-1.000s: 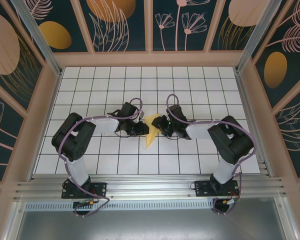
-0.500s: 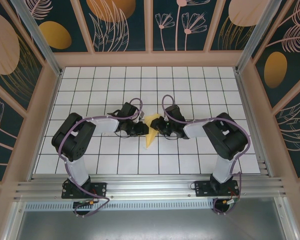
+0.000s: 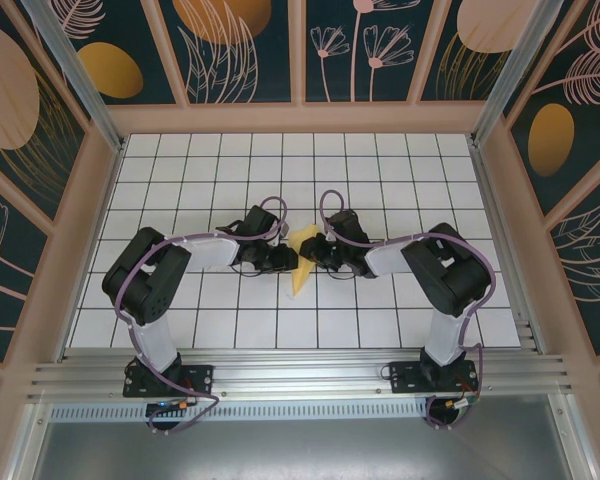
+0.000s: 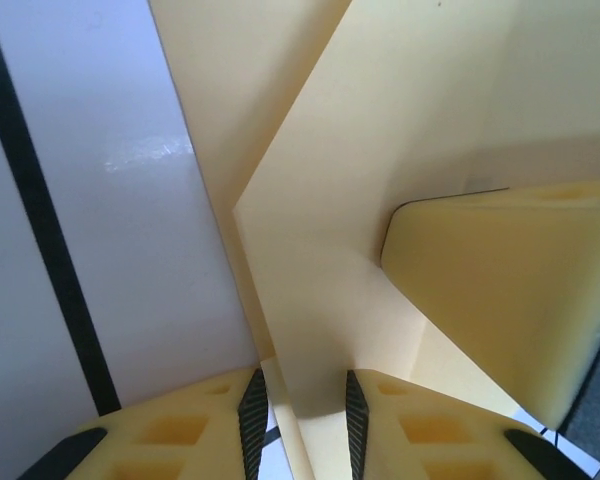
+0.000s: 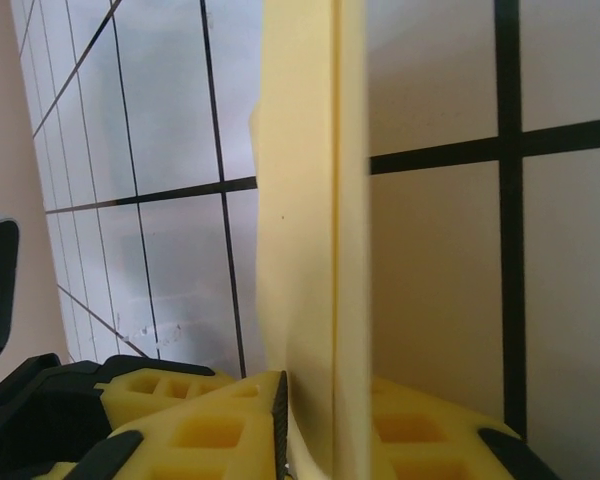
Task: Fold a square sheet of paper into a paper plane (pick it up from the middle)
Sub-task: Turn over the paper at the center of the table.
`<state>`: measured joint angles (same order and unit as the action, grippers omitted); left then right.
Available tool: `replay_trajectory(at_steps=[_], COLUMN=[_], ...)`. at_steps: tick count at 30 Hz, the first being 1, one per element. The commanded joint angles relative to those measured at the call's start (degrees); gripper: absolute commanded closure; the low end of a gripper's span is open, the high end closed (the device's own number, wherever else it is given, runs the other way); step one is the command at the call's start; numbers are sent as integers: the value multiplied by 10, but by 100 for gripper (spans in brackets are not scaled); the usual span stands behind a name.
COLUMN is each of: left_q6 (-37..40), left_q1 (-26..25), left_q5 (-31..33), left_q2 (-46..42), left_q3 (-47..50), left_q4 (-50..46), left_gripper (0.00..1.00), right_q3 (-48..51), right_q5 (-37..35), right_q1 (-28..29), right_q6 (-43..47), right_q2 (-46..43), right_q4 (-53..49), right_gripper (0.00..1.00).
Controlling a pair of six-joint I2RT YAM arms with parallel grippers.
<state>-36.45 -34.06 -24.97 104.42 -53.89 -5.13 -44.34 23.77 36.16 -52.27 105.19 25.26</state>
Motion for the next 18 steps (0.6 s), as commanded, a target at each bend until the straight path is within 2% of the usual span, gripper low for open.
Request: replay_trajectory(at_steps=[1, 7, 12, 14, 18], left_q6=[14, 11, -6, -15, -38], left_q1=[4, 4, 4, 4, 4], left_q5=[53, 62, 88, 105, 161], left_q2=[-4, -30, -89, -115, -174], left_q3=[5, 12, 32, 42, 69], left_q4=[-49, -41, -19, -9, 12], left_gripper=[68, 65, 62, 61, 57], right_q3=[-6, -13, -29, -41, -73], right_q5=[13, 12, 2, -8, -65], right_q1=[0, 0, 0, 0, 3], right_q6=[16, 16, 27, 39, 76], right_q2=[12, 14, -3, -15, -53], right_q4=[33, 30, -2, -33, -141], right_gripper=[81, 87, 92, 95, 95])
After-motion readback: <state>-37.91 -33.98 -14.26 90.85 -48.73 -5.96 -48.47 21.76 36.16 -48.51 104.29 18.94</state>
